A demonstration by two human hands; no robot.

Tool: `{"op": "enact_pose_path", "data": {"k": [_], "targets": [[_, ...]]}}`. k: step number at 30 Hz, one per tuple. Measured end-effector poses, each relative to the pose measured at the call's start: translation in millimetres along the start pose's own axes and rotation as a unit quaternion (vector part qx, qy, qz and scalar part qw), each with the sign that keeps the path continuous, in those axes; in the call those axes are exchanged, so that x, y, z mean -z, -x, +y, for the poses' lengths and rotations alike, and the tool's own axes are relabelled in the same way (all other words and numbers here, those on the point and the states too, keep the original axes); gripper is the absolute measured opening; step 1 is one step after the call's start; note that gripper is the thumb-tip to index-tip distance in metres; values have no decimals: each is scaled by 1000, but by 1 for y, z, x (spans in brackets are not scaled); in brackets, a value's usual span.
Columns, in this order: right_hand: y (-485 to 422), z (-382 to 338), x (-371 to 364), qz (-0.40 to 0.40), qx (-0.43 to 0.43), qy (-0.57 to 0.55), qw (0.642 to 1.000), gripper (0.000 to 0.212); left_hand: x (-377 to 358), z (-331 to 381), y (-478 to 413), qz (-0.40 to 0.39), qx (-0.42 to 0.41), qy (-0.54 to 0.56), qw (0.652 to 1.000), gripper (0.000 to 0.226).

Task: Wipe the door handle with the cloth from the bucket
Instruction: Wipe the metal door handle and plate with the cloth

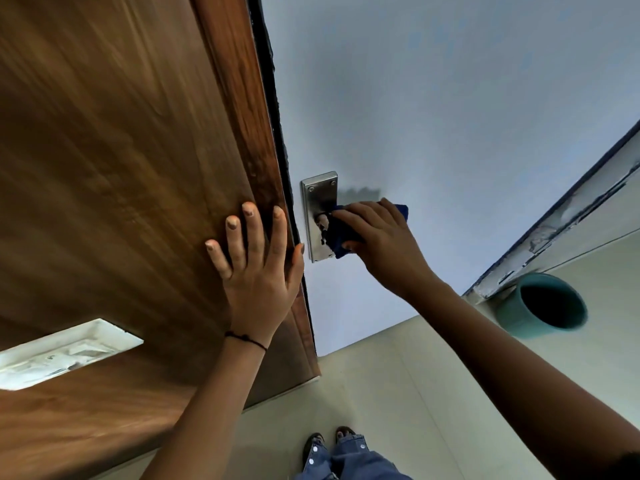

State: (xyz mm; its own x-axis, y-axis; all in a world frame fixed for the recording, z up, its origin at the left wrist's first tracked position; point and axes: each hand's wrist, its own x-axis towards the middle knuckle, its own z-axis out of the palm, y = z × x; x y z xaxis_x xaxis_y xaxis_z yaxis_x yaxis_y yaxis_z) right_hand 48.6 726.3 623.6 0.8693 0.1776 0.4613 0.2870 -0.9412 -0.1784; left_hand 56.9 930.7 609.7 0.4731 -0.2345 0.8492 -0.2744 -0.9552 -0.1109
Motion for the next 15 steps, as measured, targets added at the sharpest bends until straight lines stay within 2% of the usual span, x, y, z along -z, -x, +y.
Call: {"op": "enact_pose_path", "data": {"k": [10,15], "targets": [[6,-15,-12,10,9,34,999,59,-1,2,-1,3,4,4,1000,86],[-1,8,-2,-30,30,28,999,46,1,0,-1,0,2,9,1000,86]]}}
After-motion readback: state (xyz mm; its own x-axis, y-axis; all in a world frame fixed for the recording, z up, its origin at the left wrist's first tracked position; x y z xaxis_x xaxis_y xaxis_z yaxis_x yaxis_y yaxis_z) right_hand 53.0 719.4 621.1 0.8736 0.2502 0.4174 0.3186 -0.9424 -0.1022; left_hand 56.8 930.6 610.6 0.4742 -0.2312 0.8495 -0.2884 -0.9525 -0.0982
